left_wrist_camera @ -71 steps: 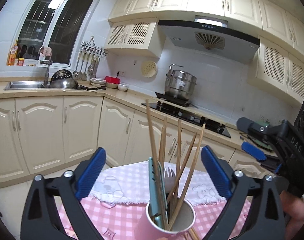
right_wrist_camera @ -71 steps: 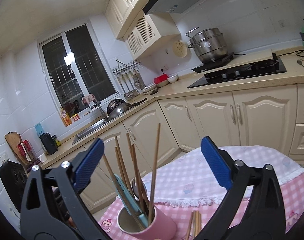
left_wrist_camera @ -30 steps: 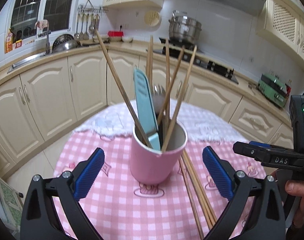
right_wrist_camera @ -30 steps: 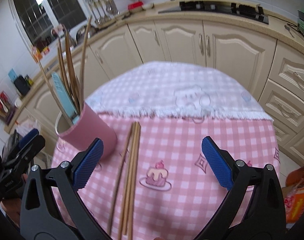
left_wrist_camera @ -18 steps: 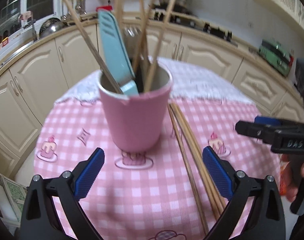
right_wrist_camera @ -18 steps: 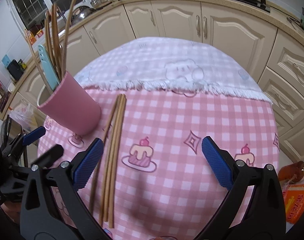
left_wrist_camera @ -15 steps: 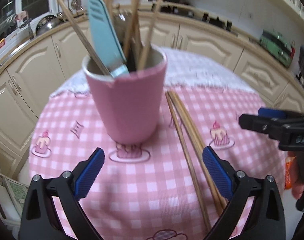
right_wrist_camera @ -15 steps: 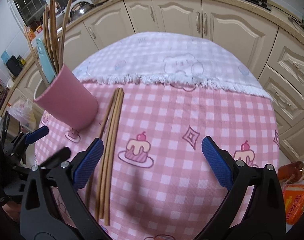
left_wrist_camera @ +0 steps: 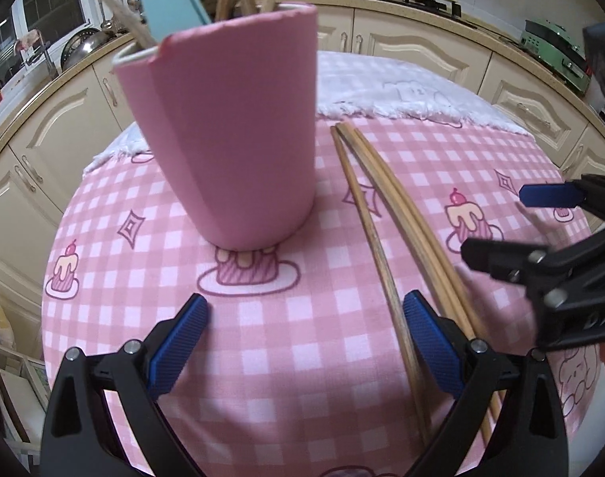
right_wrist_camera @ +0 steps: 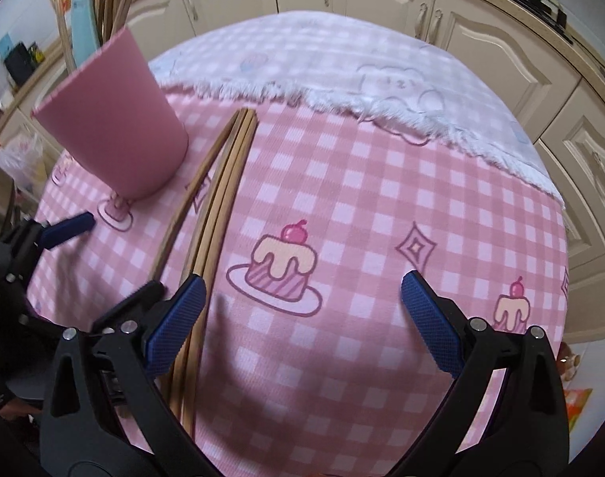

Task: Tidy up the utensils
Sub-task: 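Grasp a chopstick with the left tool while the right tool grasps another chopstick, then lift both held chopsticks up over the pink cup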

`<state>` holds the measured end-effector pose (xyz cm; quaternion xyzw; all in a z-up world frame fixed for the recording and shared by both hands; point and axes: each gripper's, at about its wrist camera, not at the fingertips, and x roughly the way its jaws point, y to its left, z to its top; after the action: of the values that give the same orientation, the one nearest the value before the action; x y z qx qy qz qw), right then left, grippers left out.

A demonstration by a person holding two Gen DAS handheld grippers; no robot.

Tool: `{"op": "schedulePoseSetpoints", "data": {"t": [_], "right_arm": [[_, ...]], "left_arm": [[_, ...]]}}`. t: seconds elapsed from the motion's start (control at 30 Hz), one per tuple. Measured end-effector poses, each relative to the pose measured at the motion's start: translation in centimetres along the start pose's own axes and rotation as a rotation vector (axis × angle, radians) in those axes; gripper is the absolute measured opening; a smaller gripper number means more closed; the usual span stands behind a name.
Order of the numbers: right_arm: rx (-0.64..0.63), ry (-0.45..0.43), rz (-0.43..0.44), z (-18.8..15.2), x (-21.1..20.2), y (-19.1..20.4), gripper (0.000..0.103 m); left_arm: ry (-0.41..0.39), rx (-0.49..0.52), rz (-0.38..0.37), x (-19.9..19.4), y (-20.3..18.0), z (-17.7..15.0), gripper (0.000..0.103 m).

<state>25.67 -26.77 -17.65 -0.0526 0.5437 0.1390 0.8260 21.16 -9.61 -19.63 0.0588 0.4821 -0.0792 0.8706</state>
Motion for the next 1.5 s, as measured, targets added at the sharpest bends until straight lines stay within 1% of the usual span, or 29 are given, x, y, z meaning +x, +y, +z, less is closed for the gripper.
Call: {"op": "schedulePoseSetpoints", "data": {"t": [0.17,0.27,0.37,0.5,0.53,0.6,0.67,0.73,0.77,0.8,0.83,0.9,0.93,0.97,1.03,1.07,1.1,1.13,1.23,1.37,1.5], "right_arm": [[-0.016,0.019,-0.005,0.0,0.7,1.1,0.097],[-0.015,0.026,-0.023,0.2,0.8,1.2,0.097],[-0.019,0.04,-0.054,0.3,0.8,1.2,0.097],[-0.027,0.063,-0.05,0.4,1.1,1.5,0.096],[-0.031,0.07,-0.051,0.7,1.3,1.8,0.09],[-0.038,0.069,-0.057,1.1,1.5,2.1,0.086],[-0.044,0.07,-0.049,1.5,1.3,2.3,0.076],[-0.045,0.072,-0.04,1.9,1.1,2.4,0.058],[-0.046,0.075,-0.037,2.1,1.1,2.4,0.056],[-0.045,0.079,-0.035,2.4,1.2,2.5,0.055],[-0.044,0.082,-0.028,2.7,1.3,2.5,0.054],[-0.047,0.09,-0.017,3.6,1.7,2.5,0.054],[-0.05,0.09,-0.021,3.8,1.9,2.7,0.052],[-0.054,0.087,-0.017,4.2,2.0,2.9,0.049],[-0.068,0.079,-0.018,4.5,2.2,3.2,0.028],[-0.077,0.074,-0.012,4.7,2.2,3.3,0.024],[-0.079,0.072,-0.004,4.6,2.2,3.4,0.011],[-0.081,0.068,0.001,4.5,2.2,3.4,0.009],[-0.054,0.048,0.038,4.0,1.8,2.6,0.007],[0.026,-0.002,0.123,2.7,0.7,0.5,0.006],[0.089,-0.055,0.199,1.8,-0.7,-0.9,0.006]], "left_arm": [[-0.003,-0.005,0.01,-0.6,1.4,-0.1,0.096],[-0.004,-0.006,0.009,-1.0,2.1,-0.3,0.096],[-0.004,-0.002,0.01,-1.2,2.3,-0.4,0.096],[-0.002,0.008,0.015,-1.1,2.1,-0.2,0.096],[-0.001,0.012,0.017,-1.0,1.9,-0.1,0.096],[0.003,0.019,0.025,-0.9,1.8,0.2,0.096],[0.009,0.02,0.021,-0.8,1.6,0.8,0.096],[0.023,0.025,0.005,-0.6,1.3,1.3,0.085],[0.033,0.026,-0.003,-0.5,1.2,1.6,0.078],[0.039,0.026,-0.012,-0.5,1.0,1.8,0.073],[0.042,0.028,-0.014,-0.4,0.8,1.9,0.07],[0.054,0.044,-0.023,-0.3,0.1,2.4,0.06],[0.057,0.048,-0.028,-0.2,-0.1,2.5,0.058],[0.059,0.054,-0.033,-0.2,-0.4,2.7,0.051],[0.06,0.07,-0.047,-0.1,-1.1,3.1,0.039],[0.063,0.073,-0.062,0.0,-1.4,3.3,0.024],[0.067,0.077,-0.079,0.0,-1.7,3.4,0.009],[0.071,0.08,-0.093,0.1,-1.8,3.4,0.007],[0.069,0.077,-0.115,0.1,-1.8,3.3,0.006],[0.06,0.055,-0.15,-0.4,-1.2,2.6,0.005],[0.031,0.051,-0.166,-1.4,-1.0,2.1,0.005]]}}
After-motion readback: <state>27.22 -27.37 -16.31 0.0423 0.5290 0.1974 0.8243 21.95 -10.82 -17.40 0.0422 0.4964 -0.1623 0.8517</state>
